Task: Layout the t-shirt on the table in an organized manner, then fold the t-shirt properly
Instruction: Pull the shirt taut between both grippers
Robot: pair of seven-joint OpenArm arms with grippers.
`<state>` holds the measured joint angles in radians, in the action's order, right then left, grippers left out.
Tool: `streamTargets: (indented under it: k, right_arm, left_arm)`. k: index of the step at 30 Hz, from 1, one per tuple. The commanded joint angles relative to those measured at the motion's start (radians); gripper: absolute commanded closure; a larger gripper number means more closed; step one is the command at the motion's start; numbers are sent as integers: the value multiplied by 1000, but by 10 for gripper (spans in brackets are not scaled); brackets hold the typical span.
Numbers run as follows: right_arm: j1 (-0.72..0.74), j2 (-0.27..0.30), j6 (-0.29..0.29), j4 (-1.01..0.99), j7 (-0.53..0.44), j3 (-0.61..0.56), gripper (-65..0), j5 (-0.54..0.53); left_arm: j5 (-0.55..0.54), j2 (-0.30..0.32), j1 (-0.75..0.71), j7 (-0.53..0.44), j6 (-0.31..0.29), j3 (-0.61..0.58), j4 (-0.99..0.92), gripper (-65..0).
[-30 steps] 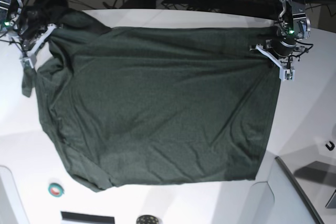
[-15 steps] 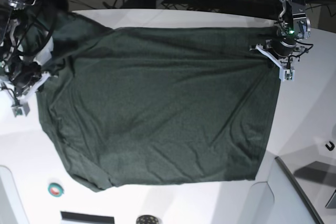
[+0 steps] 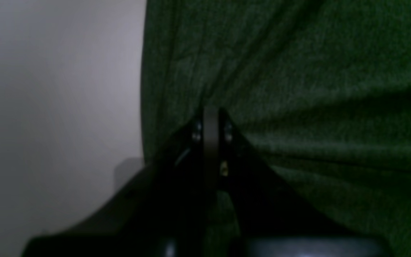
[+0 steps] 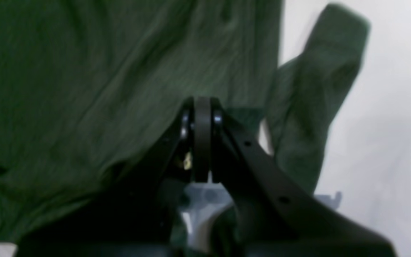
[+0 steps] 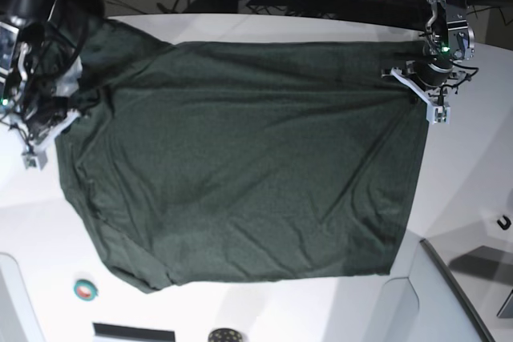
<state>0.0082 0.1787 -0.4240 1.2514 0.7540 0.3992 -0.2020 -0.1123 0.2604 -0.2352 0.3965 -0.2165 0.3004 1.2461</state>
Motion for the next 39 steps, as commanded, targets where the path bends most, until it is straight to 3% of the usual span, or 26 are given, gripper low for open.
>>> streamTargets:
  k: [1, 6, 8, 10, 15, 20, 25, 29, 31, 34, 38, 39]
  right_arm:
    - [37, 22, -5, -19, -15, -19, -2, -6]
    - [131, 75, 3, -263, -124, -85, -2, -4]
    - [138, 91, 67, -329, -162, -84, 0, -4]
    - [126, 94, 119, -341, -196, -84, 0, -4]
    - [98, 95, 129, -330, -245, -82, 0, -6]
    - [105, 97, 184, -330, -285, -56, 0, -6]
    - [123, 95, 182, -286, -298, -58, 0, -6]
    - [63, 72, 175, -81, -298, -58, -3, -9]
    - [23, 63, 139, 31, -294, -56, -5, -9]
    - [-47, 29, 80, 173, -290, -50, -80, -9]
    - [-139, 0, 47, 331, -196, -47, -210, -11]
    - [-161, -8, 40, 362, -176, -47, -225, -11]
  left_arm:
    - [13, 4, -8, 55, -7, 0, -6, 0]
    - [13, 6, -11, 55, -7, 0, -6, 0]
    - [12, 6, -13, 55, -7, 0, -7, 0]
    - [12, 6, -13, 55, -7, 0, -9, 0]
    - [12, 6, -13, 55, -7, 0, -9, 0]
    - [12, 6, -11, 55, -7, 0, -2, 0]
    - [7, 4, -5, 55, -7, 0, -1, 0]
    - [4, 3, -5, 55, -10, 0, 33, 0]
    - [4, 0, -10, 57, -10, 1, 77, 0]
    - [4, -3, -13, 68, -10, 10, 133, 0]
    - [4, -29, -6, 158, -13, 113, 202, 0]
    - [4, -31, -10, 163, -13, 132, 220, -26]
